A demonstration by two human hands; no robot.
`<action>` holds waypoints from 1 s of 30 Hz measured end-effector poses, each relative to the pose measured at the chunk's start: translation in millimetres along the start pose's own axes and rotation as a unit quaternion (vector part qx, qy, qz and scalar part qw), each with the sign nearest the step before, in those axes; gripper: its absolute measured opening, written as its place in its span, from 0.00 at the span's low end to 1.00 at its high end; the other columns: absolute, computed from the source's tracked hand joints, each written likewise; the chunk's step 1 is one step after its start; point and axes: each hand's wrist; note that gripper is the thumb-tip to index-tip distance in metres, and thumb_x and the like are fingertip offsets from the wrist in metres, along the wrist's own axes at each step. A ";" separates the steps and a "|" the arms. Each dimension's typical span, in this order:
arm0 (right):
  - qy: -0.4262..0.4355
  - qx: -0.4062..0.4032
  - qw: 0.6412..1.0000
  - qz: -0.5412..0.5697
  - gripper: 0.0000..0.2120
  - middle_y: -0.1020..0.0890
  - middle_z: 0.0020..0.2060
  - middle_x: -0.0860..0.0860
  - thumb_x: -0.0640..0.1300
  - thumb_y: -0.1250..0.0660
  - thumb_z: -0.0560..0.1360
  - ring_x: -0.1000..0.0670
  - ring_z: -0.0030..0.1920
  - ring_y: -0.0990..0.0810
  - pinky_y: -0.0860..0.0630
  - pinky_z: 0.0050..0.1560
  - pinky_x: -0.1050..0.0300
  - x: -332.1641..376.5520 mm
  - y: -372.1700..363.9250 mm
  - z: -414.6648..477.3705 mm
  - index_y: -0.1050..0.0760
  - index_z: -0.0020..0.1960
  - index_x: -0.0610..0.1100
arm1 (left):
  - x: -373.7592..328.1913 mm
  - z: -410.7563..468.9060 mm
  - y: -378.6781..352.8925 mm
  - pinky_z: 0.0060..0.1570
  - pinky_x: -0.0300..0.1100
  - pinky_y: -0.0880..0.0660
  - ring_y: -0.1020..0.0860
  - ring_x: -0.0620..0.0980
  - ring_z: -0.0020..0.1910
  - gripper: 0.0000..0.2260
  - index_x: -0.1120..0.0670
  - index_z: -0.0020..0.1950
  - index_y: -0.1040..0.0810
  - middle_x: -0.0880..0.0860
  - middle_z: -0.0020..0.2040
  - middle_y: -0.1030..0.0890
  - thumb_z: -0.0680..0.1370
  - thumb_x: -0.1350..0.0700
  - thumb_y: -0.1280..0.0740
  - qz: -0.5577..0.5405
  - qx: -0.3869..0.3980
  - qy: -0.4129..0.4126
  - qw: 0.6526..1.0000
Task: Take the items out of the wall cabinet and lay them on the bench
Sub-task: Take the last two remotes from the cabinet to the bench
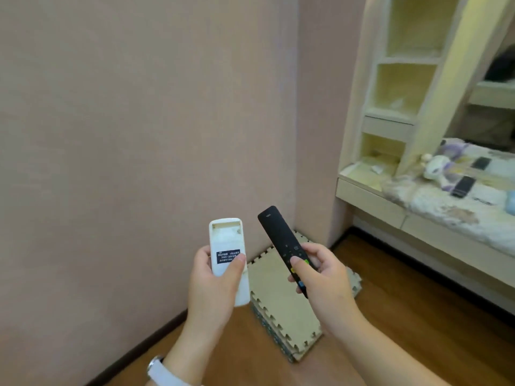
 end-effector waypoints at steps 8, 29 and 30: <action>-0.023 -0.133 0.990 0.038 0.08 0.15 0.41 0.57 0.38 0.34 0.77 0.50 0.37 0.17 0.22 0.35 0.58 10.0 182.8 25.7 0.24 0.51 0.50 | -20.8 -26.7 -188.6 0.38 0.43 0.24 0.19 0.47 0.41 0.10 0.49 0.52 0.27 0.49 0.44 0.18 0.76 0.58 0.29 0.012 0.148 -0.024 0.989; -0.110 -0.457 0.881 0.046 0.07 0.16 0.40 0.46 0.38 0.37 0.79 0.51 0.35 0.21 0.25 0.35 0.55 -9.0 416.4 105.4 0.24 0.54 0.47 | -10.3 9.2 -532.4 0.42 0.49 0.19 0.18 0.51 0.43 0.10 0.50 0.52 0.26 0.52 0.46 0.18 0.75 0.58 0.28 0.003 0.462 -0.018 0.887; -0.113 -0.470 0.874 0.046 0.07 0.16 0.41 0.46 0.39 0.37 0.79 0.51 0.35 0.21 0.25 0.35 0.54 -5.7 423.2 115.6 0.24 0.54 0.47 | -13.3 17.6 -546.6 0.41 0.48 0.19 0.18 0.51 0.43 0.10 0.50 0.52 0.26 0.52 0.46 0.18 0.75 0.58 0.28 -0.004 0.471 -0.012 0.882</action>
Point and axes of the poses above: each hand's wrist, its own z-axis towards the middle knuckle, its own y-axis out of the back of the hand, x = y × z
